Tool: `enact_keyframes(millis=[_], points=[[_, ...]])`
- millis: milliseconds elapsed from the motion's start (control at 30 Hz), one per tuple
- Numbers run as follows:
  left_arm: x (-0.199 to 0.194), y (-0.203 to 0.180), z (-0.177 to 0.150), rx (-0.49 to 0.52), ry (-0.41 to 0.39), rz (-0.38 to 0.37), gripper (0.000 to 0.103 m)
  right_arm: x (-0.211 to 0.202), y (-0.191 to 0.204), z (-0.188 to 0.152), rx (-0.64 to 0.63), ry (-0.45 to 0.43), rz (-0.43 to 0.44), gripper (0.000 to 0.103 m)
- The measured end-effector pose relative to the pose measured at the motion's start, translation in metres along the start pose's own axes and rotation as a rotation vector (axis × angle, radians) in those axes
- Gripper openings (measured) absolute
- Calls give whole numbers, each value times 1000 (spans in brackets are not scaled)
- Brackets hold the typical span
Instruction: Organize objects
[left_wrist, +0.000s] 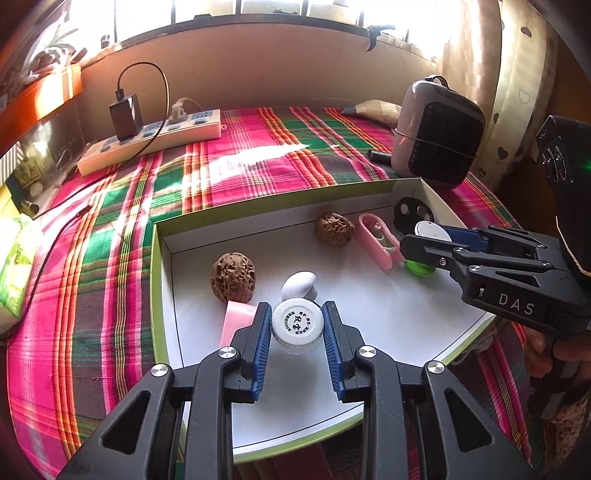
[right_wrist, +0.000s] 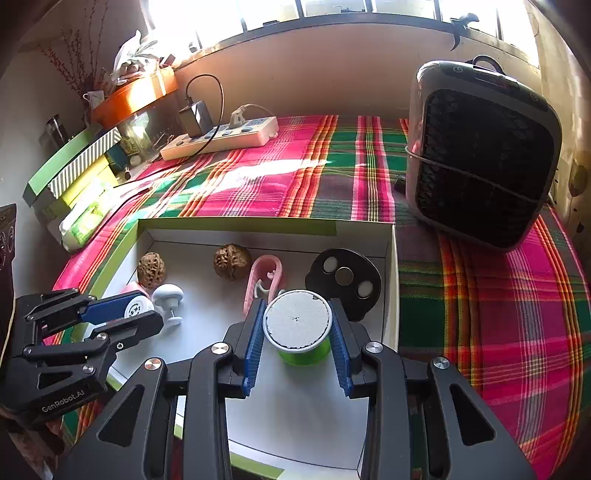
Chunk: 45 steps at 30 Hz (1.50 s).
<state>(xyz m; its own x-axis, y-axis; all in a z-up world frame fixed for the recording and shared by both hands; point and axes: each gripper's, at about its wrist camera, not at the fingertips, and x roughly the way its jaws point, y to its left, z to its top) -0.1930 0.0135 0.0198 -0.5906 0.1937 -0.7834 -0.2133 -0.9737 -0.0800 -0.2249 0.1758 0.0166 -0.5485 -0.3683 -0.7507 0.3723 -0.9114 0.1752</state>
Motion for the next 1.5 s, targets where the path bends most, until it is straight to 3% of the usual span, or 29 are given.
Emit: enact_keyframes(millis=[1500], points=[[4, -1, 3, 3, -13, 22, 27, 2, 5, -1, -46, -47, -46, 37]])
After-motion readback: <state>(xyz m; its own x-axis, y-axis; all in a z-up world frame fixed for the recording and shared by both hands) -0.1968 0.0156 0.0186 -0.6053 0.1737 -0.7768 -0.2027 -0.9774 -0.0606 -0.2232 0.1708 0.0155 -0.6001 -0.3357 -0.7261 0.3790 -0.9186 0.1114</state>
